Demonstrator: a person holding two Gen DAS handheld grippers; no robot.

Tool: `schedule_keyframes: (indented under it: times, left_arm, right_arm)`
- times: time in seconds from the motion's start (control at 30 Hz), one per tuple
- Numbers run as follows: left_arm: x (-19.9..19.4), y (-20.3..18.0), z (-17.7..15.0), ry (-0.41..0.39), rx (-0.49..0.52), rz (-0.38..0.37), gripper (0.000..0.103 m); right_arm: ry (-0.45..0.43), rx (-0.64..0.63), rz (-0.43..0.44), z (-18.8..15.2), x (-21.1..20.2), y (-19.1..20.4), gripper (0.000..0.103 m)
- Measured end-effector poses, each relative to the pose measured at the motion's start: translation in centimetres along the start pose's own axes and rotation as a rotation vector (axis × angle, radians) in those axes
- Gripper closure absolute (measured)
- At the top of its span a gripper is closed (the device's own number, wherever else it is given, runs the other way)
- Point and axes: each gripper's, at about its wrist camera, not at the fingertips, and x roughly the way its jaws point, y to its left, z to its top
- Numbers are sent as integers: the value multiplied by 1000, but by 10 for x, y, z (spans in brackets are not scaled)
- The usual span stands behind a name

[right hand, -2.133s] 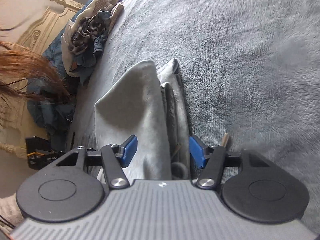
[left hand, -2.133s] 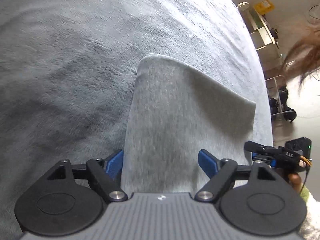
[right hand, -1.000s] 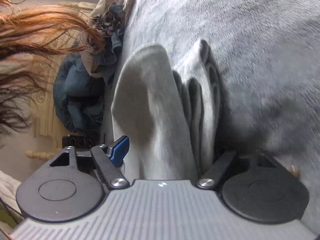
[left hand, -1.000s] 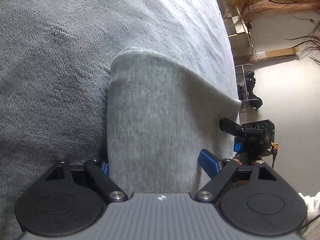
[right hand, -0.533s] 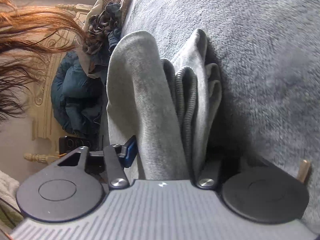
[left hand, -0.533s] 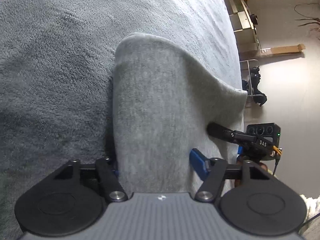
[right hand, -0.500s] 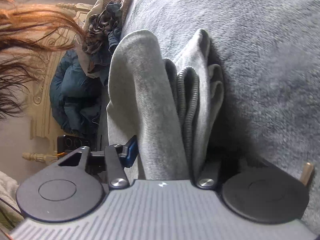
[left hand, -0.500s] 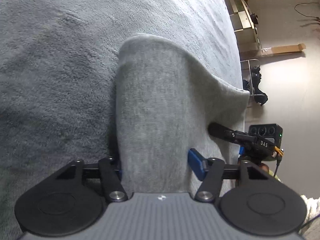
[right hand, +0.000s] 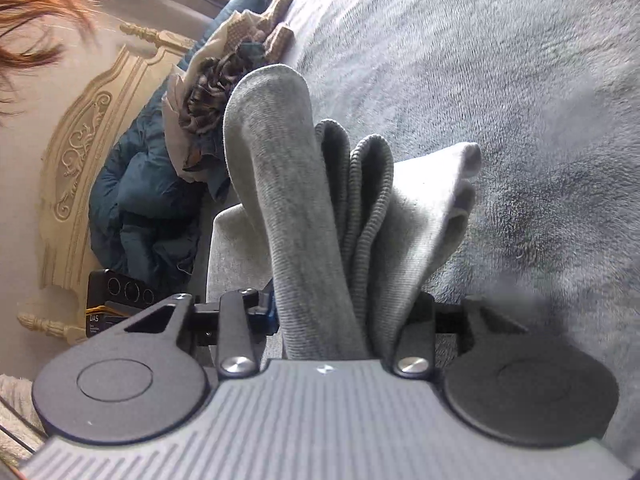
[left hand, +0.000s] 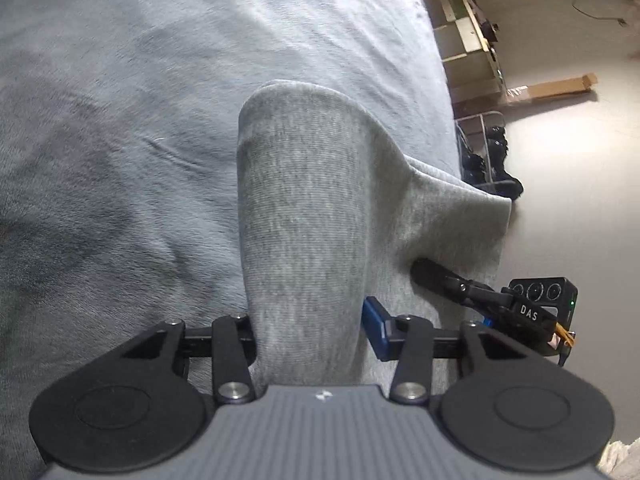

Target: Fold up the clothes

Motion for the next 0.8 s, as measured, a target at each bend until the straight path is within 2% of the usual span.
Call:
schedule_keyframes:
  times: [0.17,0.57,0.8]
  left_arm:
    - [-4,-44,-15,62,87,-30,58]
    - [14,-157,-65,245,288,-134,58]
    - [81,-238,-96,311,361,-147,58]
  right_arm:
    - [-83,38,-32,-14,-38,27,63]
    - [-340,185,-138,-79,-188,55,63]
    - [-455,222,-210,-103,-270,40,63]
